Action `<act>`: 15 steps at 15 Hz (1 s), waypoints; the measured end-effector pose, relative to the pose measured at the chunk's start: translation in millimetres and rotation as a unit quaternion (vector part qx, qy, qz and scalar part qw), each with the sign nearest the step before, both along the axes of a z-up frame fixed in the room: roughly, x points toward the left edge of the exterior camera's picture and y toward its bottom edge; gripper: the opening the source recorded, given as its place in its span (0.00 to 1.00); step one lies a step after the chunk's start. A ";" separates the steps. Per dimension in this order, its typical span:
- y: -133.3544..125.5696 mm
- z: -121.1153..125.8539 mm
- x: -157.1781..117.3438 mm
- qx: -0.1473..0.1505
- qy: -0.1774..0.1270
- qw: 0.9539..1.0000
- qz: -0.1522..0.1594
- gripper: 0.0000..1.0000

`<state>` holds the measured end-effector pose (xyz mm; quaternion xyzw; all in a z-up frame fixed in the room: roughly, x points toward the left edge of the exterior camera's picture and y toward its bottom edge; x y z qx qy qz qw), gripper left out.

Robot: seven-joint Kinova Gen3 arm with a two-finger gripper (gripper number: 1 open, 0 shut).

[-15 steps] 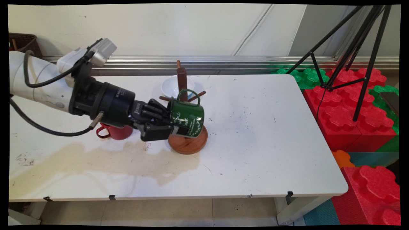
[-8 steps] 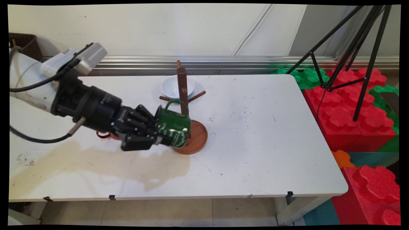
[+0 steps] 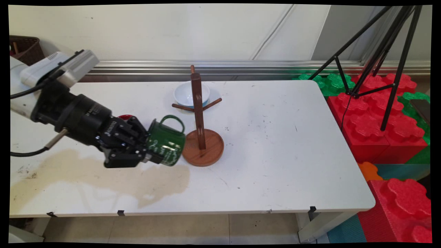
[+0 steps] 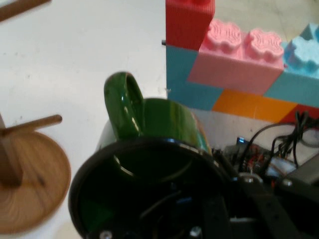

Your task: Place the picked object on the table

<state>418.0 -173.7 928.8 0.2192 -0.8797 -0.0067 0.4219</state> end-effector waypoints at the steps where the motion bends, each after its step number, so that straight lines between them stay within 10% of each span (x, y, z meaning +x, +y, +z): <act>1: 0.2 0.4 4.7 -0.001 -0.008 1.000 -0.004 0.00; 15: -3.8 -27.9 67.6 -0.026 -0.146 0.988 -0.050 0.00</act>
